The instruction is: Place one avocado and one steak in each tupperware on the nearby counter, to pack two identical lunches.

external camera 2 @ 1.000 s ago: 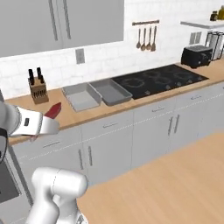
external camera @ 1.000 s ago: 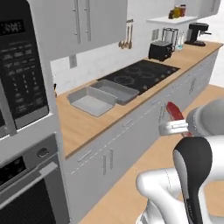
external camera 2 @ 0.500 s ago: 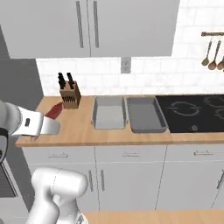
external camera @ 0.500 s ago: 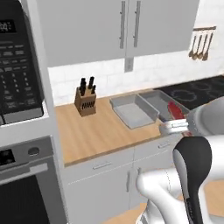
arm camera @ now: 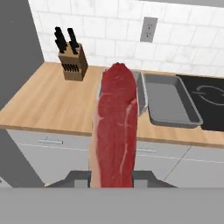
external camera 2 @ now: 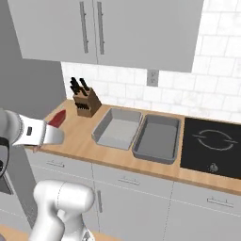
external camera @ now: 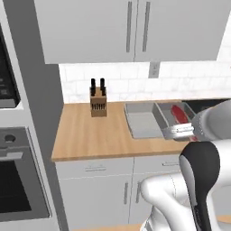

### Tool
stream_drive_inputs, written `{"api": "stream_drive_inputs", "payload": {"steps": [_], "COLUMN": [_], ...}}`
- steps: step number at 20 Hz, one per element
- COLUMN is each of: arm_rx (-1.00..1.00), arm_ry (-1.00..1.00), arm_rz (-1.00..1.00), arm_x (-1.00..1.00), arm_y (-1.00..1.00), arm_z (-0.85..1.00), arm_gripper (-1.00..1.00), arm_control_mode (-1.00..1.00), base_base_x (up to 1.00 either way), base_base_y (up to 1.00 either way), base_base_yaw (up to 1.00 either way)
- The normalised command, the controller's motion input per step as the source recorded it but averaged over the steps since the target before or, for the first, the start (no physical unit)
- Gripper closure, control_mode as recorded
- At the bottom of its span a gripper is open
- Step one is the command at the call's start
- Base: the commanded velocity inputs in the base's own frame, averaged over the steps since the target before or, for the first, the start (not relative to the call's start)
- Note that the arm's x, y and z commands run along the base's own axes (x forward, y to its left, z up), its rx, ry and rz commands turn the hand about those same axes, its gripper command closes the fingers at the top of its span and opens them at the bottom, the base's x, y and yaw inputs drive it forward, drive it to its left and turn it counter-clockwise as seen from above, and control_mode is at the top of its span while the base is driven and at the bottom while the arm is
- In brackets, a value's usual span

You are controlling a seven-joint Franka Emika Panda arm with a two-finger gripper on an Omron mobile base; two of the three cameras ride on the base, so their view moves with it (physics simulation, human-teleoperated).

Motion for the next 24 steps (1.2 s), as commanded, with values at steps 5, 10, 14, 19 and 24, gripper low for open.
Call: {"api": "stream_drive_inputs", "payload": {"steps": [5, 10, 14, 19, 24], "arm_rx": [0.00, 0.00, 0.00, 0.00, 0.00], "arm_ry": [0.00, 0.00, 0.00, 0.00, 0.00], "arm_rz": [0.00, 0.00, 0.00, 0.00, 0.00], "arm_x": [0.00, 0.00, 0.00, 0.00, 0.00], "arm_y": [0.00, 0.00, 0.00, 0.00, 0.00], "arm_z": [0.00, 0.00, 0.00, 0.00, 0.00], "arm_gripper": [1.00, 1.00, 1.00, 1.00, 1.00], "arm_control_mode": [1.00, 1.00, 1.00, 1.00, 1.00], "base_base_x": [0.36, 0.65, 0.50, 0.25, 0.25], "base_base_y": [-0.11, 0.02, 0.18, 0.51, 0.38], "base_base_yaw": [-0.09, -0.08, -0.09, -0.05, -0.07]}}
